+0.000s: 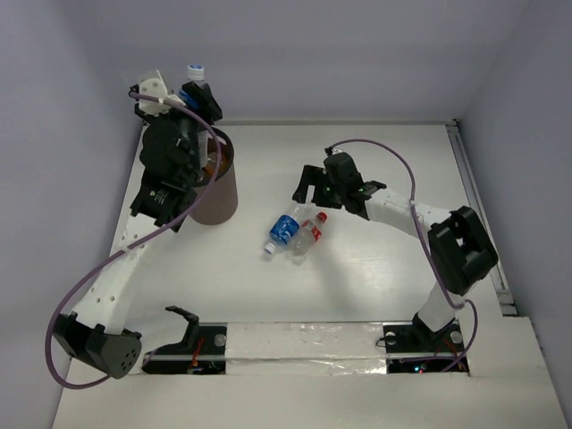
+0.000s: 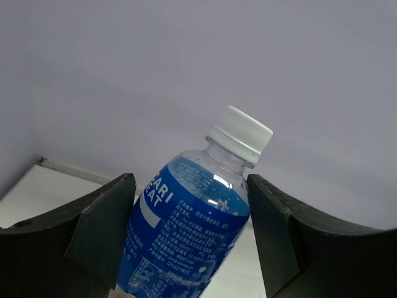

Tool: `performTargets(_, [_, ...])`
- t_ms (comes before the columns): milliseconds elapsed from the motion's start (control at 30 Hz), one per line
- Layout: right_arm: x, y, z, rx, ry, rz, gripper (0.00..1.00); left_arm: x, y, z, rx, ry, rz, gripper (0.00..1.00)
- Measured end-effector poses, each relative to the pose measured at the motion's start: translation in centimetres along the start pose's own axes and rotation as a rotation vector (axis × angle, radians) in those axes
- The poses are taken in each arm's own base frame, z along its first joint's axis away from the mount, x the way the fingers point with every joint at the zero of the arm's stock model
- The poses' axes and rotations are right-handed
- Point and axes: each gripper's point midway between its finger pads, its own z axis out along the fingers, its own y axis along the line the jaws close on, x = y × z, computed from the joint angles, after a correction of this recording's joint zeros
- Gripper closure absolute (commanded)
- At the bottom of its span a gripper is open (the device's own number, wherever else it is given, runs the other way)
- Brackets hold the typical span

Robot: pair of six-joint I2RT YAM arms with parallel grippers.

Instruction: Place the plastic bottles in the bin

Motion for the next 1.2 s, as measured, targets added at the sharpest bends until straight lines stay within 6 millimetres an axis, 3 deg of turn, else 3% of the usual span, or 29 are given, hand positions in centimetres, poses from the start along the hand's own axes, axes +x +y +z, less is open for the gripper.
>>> performTargets(133, [0.4,-0.3,1.0,0.015,0.028,0.002,0.06,-2.2,2.0,1.0,-0.050,-0.095,-0.005,0.65])
performTargets(233, [1.1,-0.8,1.7,0.028,0.049,0.005,0.06,-2.5,3.0,1.5,-0.063,-0.144,-0.011,0.65])
performTargets(367, [1.8,-1.3,2.1,0.045,0.071,0.007,0.06,-1.0,3.7,2.3,-0.061,-0.155,-0.012,0.65])
performTargets(667, [2.0,-1.4,2.9,0.053,0.088,0.008,0.08,4.5,5.0,3.5,-0.054,-0.116,-0.027,0.66])
performTargets(1067, [3.1,-2.0,4.7,0.062,0.130,0.019,0.14,7.9,5.9,4.1,-0.037,-0.130,-0.085,0.63])
performTargets(1200, [3.4,-2.0,5.1,0.059,0.139,0.027,0.14,9.2,6.0,3.8,-0.020,-0.126,-0.102,0.52])
